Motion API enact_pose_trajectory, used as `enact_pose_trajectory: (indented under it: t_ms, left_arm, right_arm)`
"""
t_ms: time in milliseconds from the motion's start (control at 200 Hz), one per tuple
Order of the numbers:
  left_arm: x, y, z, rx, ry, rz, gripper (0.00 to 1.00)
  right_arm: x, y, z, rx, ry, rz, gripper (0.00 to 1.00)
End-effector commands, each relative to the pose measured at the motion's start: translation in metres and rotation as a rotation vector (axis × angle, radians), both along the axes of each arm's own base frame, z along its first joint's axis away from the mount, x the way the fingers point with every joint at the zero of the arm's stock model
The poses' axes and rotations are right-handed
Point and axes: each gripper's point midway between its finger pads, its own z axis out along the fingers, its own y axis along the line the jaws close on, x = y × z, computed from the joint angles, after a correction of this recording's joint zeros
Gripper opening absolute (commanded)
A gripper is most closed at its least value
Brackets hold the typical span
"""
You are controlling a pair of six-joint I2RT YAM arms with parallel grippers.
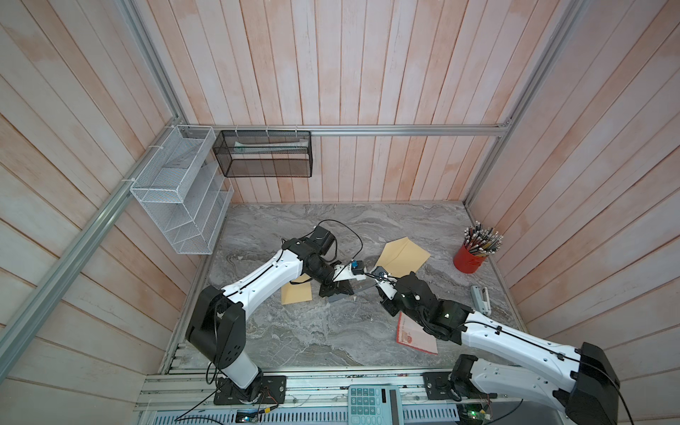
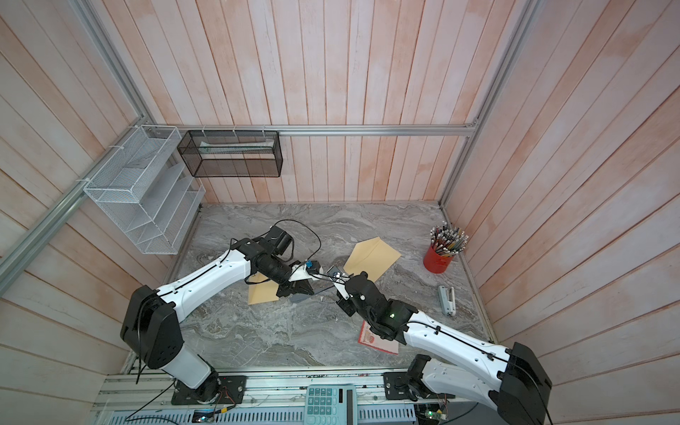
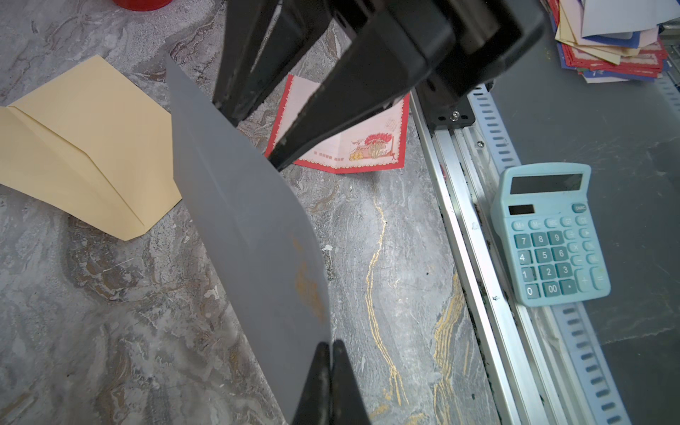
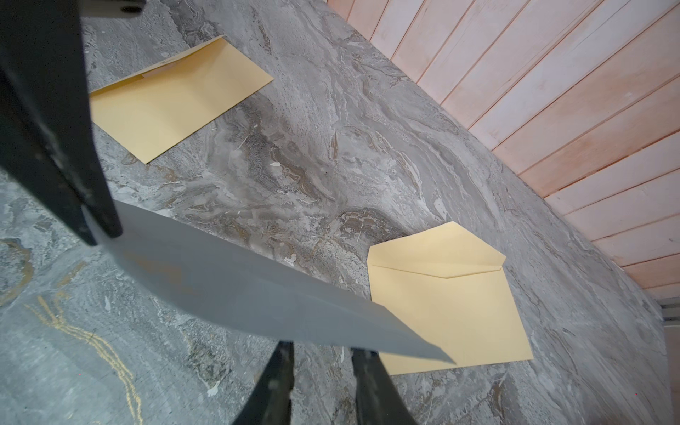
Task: Fold the letter paper in half and place it into the envelope
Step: Place the letter paper in the envelope, then fold the envelope flap on the envelope.
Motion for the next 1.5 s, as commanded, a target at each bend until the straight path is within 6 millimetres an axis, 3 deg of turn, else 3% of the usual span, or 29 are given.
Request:
enact_pose_trajectory:
  t_ms: [0,130,285,505,685,870,1130,1496]
  left_arm:
    - [-0.002,-0.003,0.003,-0.014,0.014,-0.011,0.00]
    - [0.020,-0.005,0.003,-0.018,0.020,0.098,0.00]
    - [0.046,-0.010,0.018,-0.096,0.111,0.241,0.00]
    - [0.054,-0.013,0.039,-0.251,0.173,0.364,0.00]
    - [0.052,-0.009,0.050,-0.339,0.204,0.441,0.00]
    - [0.045,-0.008,0.054,-0.385,0.258,0.462,0.00]
    - [0.038,-0.003,0.039,-0.350,0.325,0.506,0.00]
    - [0.024,0.001,0.035,-0.367,0.327,0.474,0.00]
  right_arm:
    - [-0.003,-0.001,0.004,0.033,0.028,-0.003,0.32]
    - [-0.008,-0.001,0.011,0.105,0.055,-0.014,0.41]
    - [-0.009,-0.009,0.030,0.257,0.068,-0.055,0.58]
    - [0.002,-0.039,0.063,0.514,0.081,-0.181,0.77]
    - [0.009,-0.057,0.078,0.686,0.137,-0.276,0.88]
    - [0.013,-0.048,0.068,0.838,0.261,-0.319,0.94]
    - [0.021,-0.026,0.039,0.921,0.405,-0.328,0.94]
    - [0.032,-0.026,0.026,0.984,0.418,-0.387,0.94]
